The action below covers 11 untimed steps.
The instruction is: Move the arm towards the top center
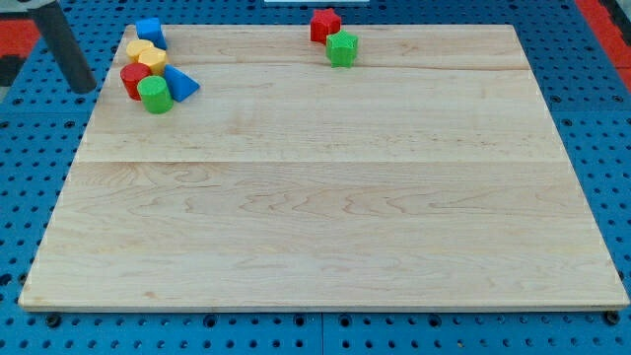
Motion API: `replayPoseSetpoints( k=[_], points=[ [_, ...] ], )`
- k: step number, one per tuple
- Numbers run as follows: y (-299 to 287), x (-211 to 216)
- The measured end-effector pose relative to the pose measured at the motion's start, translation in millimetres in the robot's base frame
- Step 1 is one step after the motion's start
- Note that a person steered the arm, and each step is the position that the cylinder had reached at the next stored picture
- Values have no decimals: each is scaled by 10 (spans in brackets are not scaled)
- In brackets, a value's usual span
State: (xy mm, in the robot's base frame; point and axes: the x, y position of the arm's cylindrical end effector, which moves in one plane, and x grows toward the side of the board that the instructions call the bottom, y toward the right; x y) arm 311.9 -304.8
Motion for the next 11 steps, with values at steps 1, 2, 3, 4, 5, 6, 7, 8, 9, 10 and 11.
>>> replayPoseSetpoints(
  k=[1, 2, 3, 4, 5, 6, 7, 8, 9, 10, 11],
  points=[
    [4, -396],
    [311, -143],
    [711, 556],
    [1227, 1245],
    [1784, 1808],
    [2619, 1926],
    [3393, 1185],
    [4015, 150],
    [4287, -845],
    [4185, -1194],
    [4092, -1202]
  ],
)
